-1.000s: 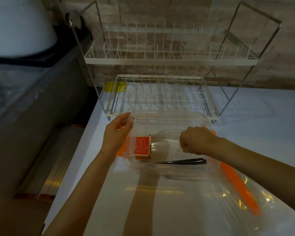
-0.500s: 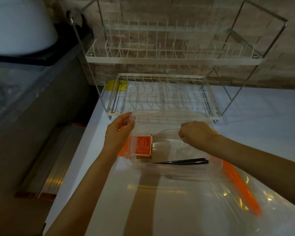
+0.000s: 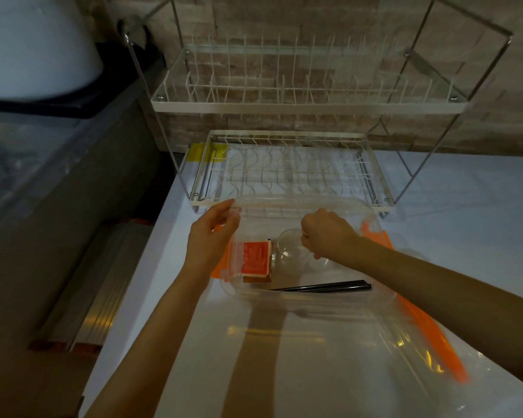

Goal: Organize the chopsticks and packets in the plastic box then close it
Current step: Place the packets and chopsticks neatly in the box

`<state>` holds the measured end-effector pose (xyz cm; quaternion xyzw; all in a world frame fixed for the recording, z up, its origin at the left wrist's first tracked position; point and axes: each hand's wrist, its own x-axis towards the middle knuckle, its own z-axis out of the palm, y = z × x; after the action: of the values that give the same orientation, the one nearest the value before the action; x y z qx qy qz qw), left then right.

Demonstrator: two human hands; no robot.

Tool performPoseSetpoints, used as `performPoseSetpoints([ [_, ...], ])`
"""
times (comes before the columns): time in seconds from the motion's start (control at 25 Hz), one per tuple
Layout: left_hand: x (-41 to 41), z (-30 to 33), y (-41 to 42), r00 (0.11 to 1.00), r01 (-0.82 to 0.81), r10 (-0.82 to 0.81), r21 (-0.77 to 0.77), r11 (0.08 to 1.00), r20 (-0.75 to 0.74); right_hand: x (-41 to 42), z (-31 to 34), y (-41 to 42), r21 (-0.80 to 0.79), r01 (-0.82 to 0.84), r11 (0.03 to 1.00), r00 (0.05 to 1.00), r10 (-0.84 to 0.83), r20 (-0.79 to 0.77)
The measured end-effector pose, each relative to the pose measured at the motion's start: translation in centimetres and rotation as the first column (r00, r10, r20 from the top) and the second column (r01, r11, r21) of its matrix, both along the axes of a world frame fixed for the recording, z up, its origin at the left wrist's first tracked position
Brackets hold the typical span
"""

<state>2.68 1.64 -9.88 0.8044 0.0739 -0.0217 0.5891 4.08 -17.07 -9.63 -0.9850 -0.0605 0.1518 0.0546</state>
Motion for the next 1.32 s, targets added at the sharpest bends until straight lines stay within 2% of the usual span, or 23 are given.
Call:
performPoseSetpoints([
  [0.48,0.1,-0.1,0.0,1.0,0.003,-0.003,0.026,1.0,0.017,-0.1,-0.3,-0.3,0.138,0.106,0.985,0.989,-0.09,-0.122],
  [0.64,0.4,0.1,0.2,0.995,0.044,-0.059,0.18,0.983,0.076,-0.5,1.1,-1.1,0.15,0.083,0.985,0.994,-0.071,-0.086],
  [0.8,0.7,1.6,0.1,0.97,0.067,-0.16,0.434,0.899,0.182,-1.4,3.7,-2.0,0.231,-0.045,0.972,0.993,0.019,0.114],
  [0.96,1.4,3.6,-0.9,0.895,0.123,-0.336,0.563,0.818,0.294,-2.1,5.5,-3.2,0.288,-0.141,0.947,0.968,0.071,0.24],
  [1.12,0.9,4.3,-3.3,0.882,0.112,-0.442,0.836,0.538,0.167,-3.4,5.3,-4.4,0.104,-0.116,0.988,0.952,0.08,0.296],
  [1.16,0.5,4.5,-3.9,0.878,0.103,-0.45,0.856,0.507,0.161,-3.8,5.3,-4.8,0.065,-0.087,0.994,0.95,0.063,0.306],
  [1.32,-0.7,4.8,-5.2,0.868,0.114,-0.474,0.868,0.484,0.151,-5.3,5.1,-6.3,0.008,0.019,1.0,0.939,-0.02,0.343],
])
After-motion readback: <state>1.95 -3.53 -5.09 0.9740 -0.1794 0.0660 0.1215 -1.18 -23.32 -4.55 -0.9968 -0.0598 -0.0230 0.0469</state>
